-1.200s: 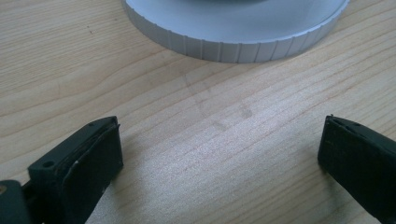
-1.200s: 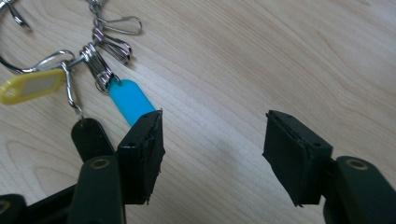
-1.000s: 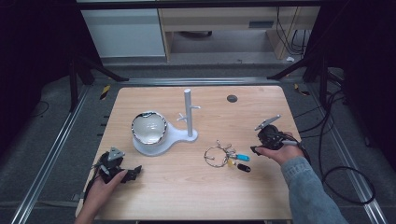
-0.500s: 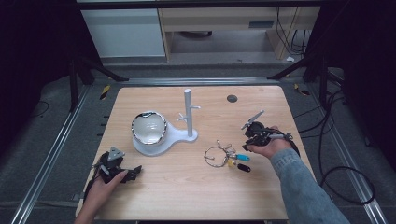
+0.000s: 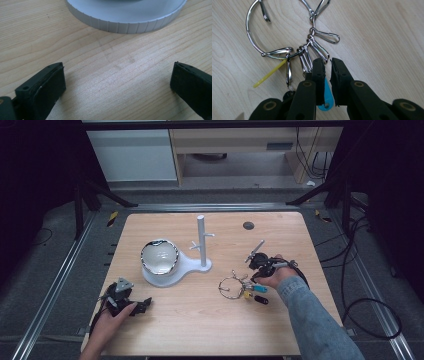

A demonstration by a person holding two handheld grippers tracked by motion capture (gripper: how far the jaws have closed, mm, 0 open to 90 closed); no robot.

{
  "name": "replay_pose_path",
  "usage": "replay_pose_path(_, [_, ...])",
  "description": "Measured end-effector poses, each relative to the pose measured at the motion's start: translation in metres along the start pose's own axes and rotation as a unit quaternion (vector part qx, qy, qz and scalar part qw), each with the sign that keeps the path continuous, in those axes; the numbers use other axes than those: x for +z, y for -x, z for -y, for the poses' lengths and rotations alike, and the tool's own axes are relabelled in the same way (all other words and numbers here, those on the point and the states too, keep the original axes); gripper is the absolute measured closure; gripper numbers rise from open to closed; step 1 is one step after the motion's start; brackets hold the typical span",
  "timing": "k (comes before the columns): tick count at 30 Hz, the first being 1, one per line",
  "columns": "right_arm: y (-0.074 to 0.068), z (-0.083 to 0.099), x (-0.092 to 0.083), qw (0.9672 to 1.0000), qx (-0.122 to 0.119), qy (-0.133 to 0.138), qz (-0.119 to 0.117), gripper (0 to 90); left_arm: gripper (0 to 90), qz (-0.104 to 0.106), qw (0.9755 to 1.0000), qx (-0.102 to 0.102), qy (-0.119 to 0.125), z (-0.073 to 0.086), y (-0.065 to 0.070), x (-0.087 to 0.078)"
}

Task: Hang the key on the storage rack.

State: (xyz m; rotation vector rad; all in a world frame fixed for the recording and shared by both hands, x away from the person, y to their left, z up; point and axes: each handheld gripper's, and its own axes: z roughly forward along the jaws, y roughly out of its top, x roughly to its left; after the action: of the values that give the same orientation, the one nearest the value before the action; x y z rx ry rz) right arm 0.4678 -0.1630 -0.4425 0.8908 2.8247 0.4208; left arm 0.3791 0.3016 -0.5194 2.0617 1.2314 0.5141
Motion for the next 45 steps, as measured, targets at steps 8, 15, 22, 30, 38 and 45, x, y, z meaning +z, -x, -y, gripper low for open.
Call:
replay_pose_path(8, [-0.001, -0.007, 0.014, 0.9996, -0.019, -0.018, -0.005, 82.4, 0.0, 0.0, 1.0, 0.0, 0.0, 0.0, 0.0, 0.0])
replay_pose_path(15, [0.0, -0.011, 0.023, 0.9988, -0.028, -0.04, -0.007, 78.2, 0.0, 0.0, 1.0, 0.0, 0.0, 0.0, 0.0, 0.0])
replay_pose_path(22, [-0.007, -0.009, 0.019, 0.9984, -0.034, -0.043, -0.012, 80.8, 0.0, 0.0, 1.0, 0.0, 0.0, 0.0, 0.0, 0.0])
replay_pose_path(30, [-0.012, -0.008, 0.009, 0.999, -0.033, -0.025, -0.02, 80.6, 0.0, 0.0, 1.0, 0.0, 0.0, 0.0, 0.0, 0.0])
replay_pose_path(38, [0.002, -0.018, 0.018, 0.9989, -0.034, -0.032, -0.003, 77.9, 0.0, 0.0, 1.0, 0.0, 0.0, 0.0, 0.0, 0.0])
replay_pose_path(45, [0.001, -0.014, 0.028, 0.9982, -0.037, -0.045, -0.014, 75.5, 0.0, 0.0, 1.0, 0.001, 0.0, 0.0, 0.0, 0.0])
